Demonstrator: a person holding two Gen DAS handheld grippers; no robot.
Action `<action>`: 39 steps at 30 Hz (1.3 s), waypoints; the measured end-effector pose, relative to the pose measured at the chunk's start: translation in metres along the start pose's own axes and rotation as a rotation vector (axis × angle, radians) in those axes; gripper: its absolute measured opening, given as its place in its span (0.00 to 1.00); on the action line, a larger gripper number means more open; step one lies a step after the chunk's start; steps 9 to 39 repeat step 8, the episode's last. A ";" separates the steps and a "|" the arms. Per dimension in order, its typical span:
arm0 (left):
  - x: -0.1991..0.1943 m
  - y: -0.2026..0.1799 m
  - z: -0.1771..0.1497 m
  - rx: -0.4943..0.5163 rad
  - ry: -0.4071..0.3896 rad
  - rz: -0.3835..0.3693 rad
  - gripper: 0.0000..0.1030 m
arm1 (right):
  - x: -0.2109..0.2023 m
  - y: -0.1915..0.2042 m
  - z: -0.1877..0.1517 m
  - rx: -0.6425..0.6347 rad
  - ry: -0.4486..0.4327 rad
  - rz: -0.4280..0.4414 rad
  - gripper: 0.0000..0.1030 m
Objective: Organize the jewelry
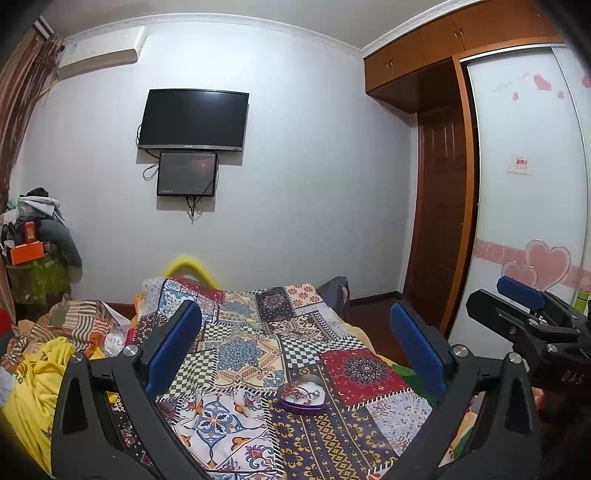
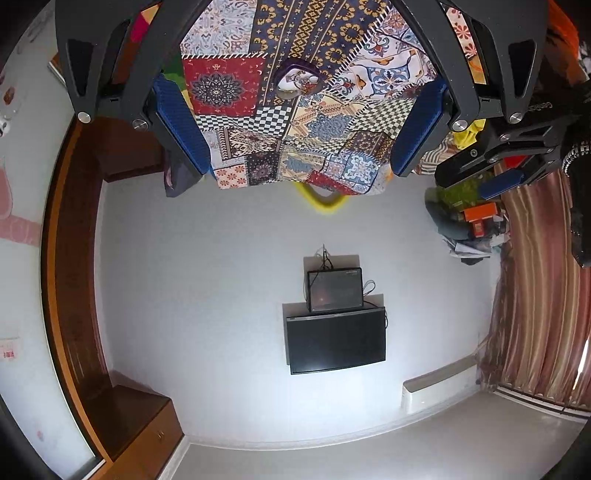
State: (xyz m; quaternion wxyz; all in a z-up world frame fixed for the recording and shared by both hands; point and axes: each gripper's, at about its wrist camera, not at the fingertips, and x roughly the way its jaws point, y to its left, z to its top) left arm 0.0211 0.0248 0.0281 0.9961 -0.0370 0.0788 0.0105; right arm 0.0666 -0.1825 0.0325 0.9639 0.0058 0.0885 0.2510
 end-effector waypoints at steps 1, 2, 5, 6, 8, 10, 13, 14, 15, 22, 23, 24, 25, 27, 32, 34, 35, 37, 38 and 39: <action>0.001 0.000 0.000 -0.001 0.001 -0.001 1.00 | 0.000 -0.001 0.000 0.002 0.001 -0.001 0.94; 0.001 0.000 -0.001 -0.002 0.002 -0.002 1.00 | 0.001 -0.002 0.000 0.003 0.003 -0.002 0.94; 0.004 -0.001 -0.002 0.003 0.008 -0.006 1.00 | 0.002 -0.004 -0.001 0.005 0.009 -0.006 0.94; 0.004 -0.001 -0.002 0.005 0.010 -0.006 1.00 | 0.003 -0.004 -0.002 0.006 0.011 -0.006 0.94; 0.006 -0.002 -0.004 0.009 0.016 -0.007 1.00 | 0.003 -0.005 -0.003 0.009 0.015 -0.008 0.94; 0.006 -0.002 -0.004 0.009 0.016 -0.007 1.00 | 0.003 -0.005 -0.003 0.009 0.015 -0.008 0.94; 0.006 -0.002 -0.004 0.009 0.016 -0.007 1.00 | 0.003 -0.005 -0.003 0.009 0.015 -0.008 0.94; 0.006 -0.002 -0.004 0.009 0.016 -0.007 1.00 | 0.003 -0.005 -0.003 0.009 0.015 -0.008 0.94; 0.006 -0.002 -0.004 0.009 0.016 -0.007 1.00 | 0.003 -0.005 -0.003 0.009 0.015 -0.008 0.94; 0.006 -0.002 -0.004 0.009 0.016 -0.007 1.00 | 0.003 -0.005 -0.003 0.009 0.015 -0.008 0.94; 0.006 -0.002 -0.004 0.009 0.016 -0.007 1.00 | 0.003 -0.005 -0.003 0.009 0.015 -0.008 0.94; 0.006 -0.002 -0.004 0.009 0.016 -0.007 1.00 | 0.003 -0.005 -0.003 0.009 0.015 -0.008 0.94; 0.006 -0.002 -0.004 0.009 0.016 -0.007 1.00 | 0.003 -0.005 -0.003 0.009 0.015 -0.008 0.94; 0.006 -0.002 -0.004 0.009 0.016 -0.007 1.00 | 0.003 -0.005 -0.003 0.009 0.015 -0.008 0.94; 0.006 -0.002 -0.004 0.009 0.016 -0.007 1.00 | 0.003 -0.005 -0.003 0.009 0.015 -0.008 0.94; 0.006 -0.002 -0.004 0.009 0.016 -0.007 1.00 | 0.003 -0.005 -0.003 0.009 0.015 -0.008 0.94; 0.006 -0.002 -0.004 0.009 0.016 -0.007 1.00 | 0.003 -0.005 -0.003 0.009 0.015 -0.008 0.94; 0.006 -0.002 -0.004 0.009 0.016 -0.007 1.00 | 0.003 -0.005 -0.003 0.009 0.015 -0.008 0.94; 0.006 -0.002 -0.004 0.009 0.016 -0.007 1.00 | 0.003 -0.005 -0.003 0.009 0.015 -0.008 0.94; 0.006 -0.002 -0.004 0.009 0.016 -0.007 1.00 | 0.003 -0.005 -0.003 0.009 0.015 -0.008 0.94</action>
